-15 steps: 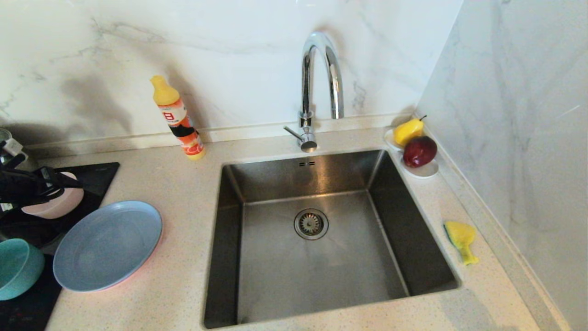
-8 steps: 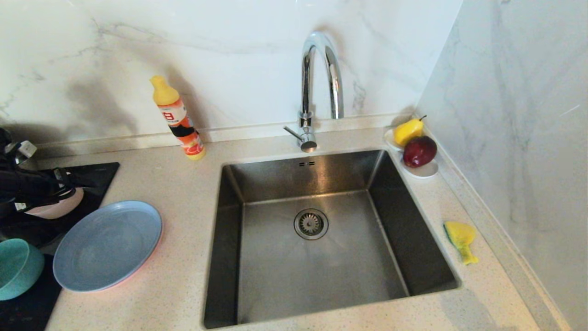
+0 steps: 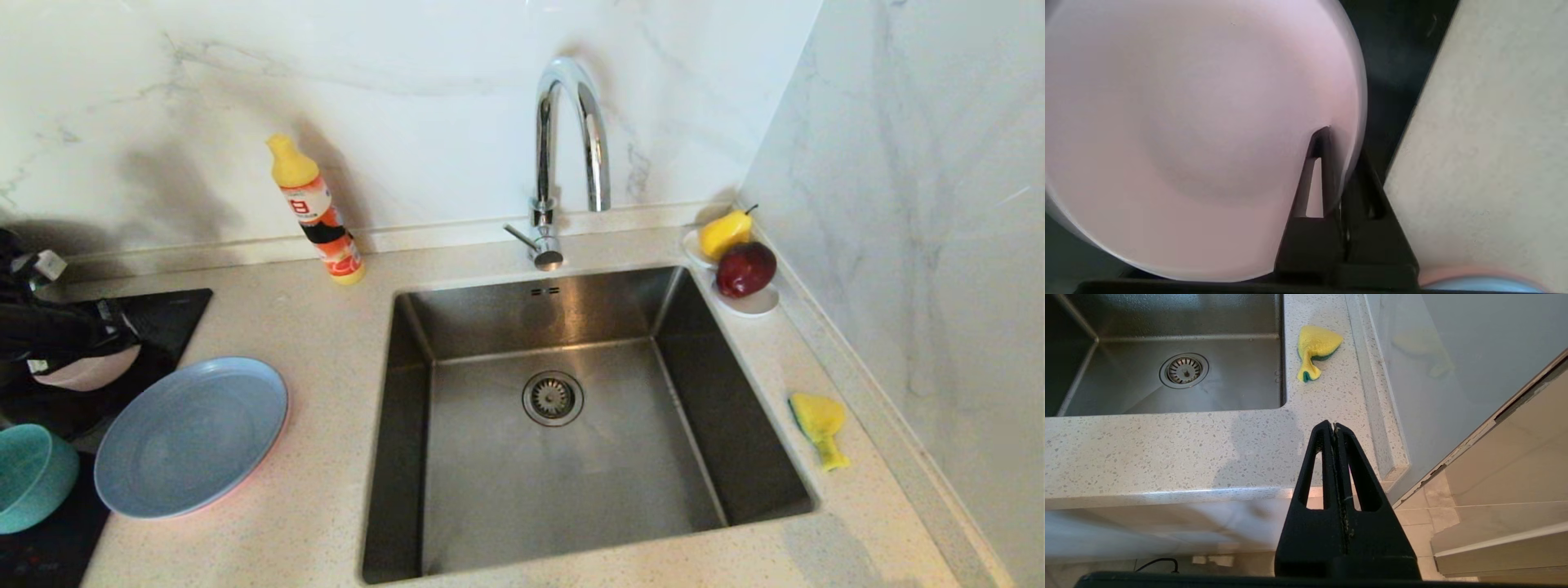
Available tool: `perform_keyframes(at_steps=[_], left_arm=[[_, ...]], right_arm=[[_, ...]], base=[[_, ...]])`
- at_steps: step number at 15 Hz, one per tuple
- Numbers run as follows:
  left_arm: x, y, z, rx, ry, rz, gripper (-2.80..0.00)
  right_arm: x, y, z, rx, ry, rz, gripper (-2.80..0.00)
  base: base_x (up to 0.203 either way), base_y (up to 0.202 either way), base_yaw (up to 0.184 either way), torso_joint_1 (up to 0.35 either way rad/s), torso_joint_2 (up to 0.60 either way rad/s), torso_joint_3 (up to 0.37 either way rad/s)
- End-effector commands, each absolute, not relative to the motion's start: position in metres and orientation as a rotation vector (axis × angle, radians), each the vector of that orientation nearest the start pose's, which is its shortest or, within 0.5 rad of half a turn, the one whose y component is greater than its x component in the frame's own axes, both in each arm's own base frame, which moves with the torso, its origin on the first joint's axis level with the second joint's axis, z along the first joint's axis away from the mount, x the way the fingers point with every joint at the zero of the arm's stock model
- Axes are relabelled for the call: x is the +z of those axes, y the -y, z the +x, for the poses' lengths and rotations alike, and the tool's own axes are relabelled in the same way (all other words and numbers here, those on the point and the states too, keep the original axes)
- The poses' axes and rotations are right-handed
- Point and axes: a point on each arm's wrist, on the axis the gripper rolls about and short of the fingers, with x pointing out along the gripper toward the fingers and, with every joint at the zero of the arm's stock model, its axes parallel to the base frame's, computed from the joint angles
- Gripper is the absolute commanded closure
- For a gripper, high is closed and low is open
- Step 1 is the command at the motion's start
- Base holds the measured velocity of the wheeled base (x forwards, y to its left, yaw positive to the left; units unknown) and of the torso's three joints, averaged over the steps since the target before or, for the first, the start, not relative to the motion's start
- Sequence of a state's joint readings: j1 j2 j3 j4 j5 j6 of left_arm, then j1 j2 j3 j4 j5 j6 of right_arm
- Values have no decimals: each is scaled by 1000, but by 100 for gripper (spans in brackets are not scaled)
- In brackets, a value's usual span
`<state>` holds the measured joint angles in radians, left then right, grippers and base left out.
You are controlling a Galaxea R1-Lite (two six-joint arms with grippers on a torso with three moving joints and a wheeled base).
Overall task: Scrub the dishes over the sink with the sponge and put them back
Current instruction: Place the bowl on the plate
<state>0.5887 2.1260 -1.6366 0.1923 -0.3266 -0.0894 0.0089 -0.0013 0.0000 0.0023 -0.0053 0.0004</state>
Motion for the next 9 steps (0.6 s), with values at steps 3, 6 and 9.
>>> perform_keyframes(at_steps=[3, 6, 9], left_arm=[[179, -230, 358, 277, -603, -393, 0], [193, -227, 354, 279, -575, -389, 0], [224, -216, 346, 277, -568, -415, 0]], right_arm=[[75, 0, -23, 5, 2, 0, 0], [75, 0, -23, 5, 0, 0, 0], [75, 0, -23, 5, 0, 1, 0]], base=[[0, 0, 0, 0, 0, 0], [0, 0, 0, 0, 0, 0], [0, 0, 0, 0, 0, 0]])
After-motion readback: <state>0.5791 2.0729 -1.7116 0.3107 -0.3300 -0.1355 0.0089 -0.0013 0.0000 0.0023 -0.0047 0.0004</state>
